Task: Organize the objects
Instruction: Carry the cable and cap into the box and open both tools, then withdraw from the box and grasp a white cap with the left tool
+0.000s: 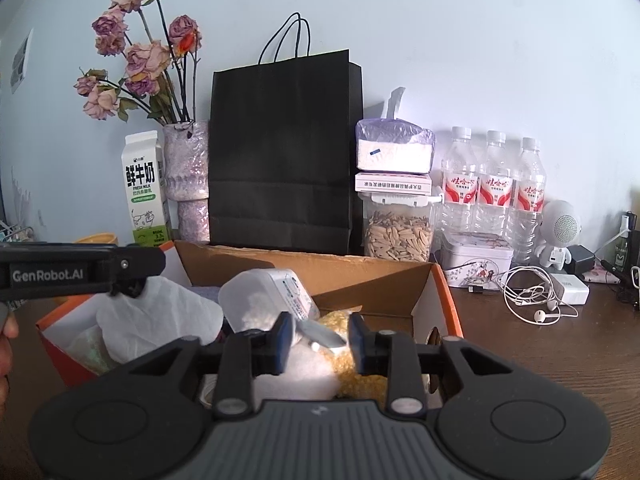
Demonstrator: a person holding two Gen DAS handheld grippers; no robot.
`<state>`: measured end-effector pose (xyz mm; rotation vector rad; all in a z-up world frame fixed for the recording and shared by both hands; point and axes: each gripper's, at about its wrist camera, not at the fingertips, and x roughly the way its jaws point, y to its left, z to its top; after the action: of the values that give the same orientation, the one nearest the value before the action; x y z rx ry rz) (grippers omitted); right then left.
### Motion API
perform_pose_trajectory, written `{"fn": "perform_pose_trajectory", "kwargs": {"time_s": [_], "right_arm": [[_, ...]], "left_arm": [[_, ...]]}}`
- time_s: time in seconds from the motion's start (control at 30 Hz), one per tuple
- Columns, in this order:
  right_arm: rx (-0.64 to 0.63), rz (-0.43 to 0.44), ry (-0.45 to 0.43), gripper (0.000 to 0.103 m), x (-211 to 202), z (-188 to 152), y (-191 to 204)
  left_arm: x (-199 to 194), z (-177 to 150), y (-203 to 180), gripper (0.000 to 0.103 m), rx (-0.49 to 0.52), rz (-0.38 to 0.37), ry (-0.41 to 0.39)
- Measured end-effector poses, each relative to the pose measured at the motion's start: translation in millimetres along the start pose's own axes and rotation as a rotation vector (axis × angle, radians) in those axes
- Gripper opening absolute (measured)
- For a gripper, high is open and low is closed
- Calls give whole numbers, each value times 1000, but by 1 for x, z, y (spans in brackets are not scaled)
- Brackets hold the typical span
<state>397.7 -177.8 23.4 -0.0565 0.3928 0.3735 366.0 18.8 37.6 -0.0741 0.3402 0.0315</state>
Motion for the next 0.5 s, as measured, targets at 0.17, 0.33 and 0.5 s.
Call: {"fn": "perform_pose_trajectory", "kwargs": {"time_s": [0.17, 0.33, 0.5], "right_arm": [[-3, -35, -3, 103, -1, -2, 1], [7, -35, 19, 103, 4, -4, -2], [8, -40, 19, 103, 2, -4, -1]], "left_arm": [[-4, 1, 0, 103, -1, 24, -20], [-1, -2, -1, 103, 4, 22, -4], [-4, -4, 0, 103, 1, 19, 0]]}}
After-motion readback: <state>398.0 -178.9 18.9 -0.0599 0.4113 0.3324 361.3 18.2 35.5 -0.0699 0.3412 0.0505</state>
